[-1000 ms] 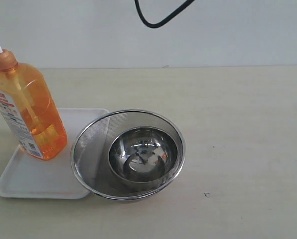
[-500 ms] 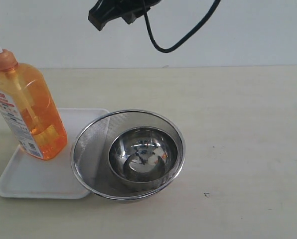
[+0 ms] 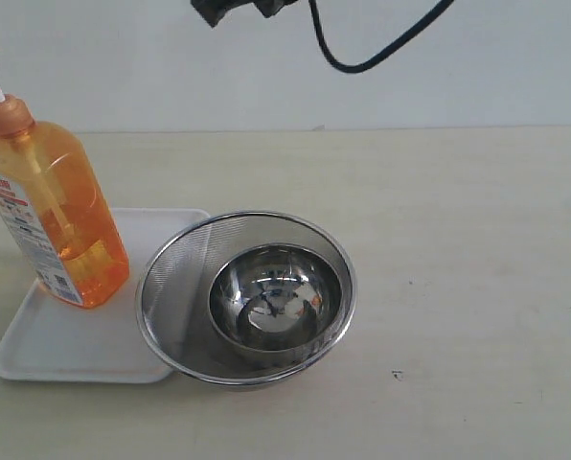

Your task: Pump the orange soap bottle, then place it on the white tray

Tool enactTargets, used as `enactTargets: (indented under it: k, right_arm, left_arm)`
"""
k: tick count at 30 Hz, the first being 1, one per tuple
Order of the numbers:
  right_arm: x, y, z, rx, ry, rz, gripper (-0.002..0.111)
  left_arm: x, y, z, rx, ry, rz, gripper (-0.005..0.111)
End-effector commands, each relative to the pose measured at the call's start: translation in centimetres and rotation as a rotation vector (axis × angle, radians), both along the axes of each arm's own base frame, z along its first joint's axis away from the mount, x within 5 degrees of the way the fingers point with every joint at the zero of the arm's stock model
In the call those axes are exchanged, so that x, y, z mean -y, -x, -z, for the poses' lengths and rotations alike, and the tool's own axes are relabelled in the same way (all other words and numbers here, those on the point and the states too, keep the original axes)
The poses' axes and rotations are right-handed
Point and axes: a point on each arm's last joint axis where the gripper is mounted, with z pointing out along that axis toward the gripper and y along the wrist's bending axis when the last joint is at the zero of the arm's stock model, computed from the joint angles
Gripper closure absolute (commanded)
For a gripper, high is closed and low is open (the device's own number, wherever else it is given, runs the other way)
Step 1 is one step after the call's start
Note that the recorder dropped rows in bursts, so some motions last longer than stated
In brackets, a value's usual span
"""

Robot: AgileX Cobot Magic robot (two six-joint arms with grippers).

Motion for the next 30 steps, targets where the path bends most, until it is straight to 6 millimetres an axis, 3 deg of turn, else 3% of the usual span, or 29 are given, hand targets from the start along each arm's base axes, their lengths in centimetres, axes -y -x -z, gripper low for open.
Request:
enactTargets:
  k: [1,17,30]
  right_arm:
    - [1.7,0.9,-1.5,0.039,-0.024,0.014,0.108]
    - [6.8,6.2,-2.3,0.191,-0.169,-0.005,0.108]
    - [7.8,6.9,-1.2,0.188,-0.127,0.009,0.108]
  left_arm:
    - [0.0,0.0,0.0,0.010,0.001,0.000,0.102]
    - [0.0,0.0,0.0,0.010,0.001,0.000,0.102]
    - [0.0,0.0,0.0,0.010,0.001,0.000,0.102]
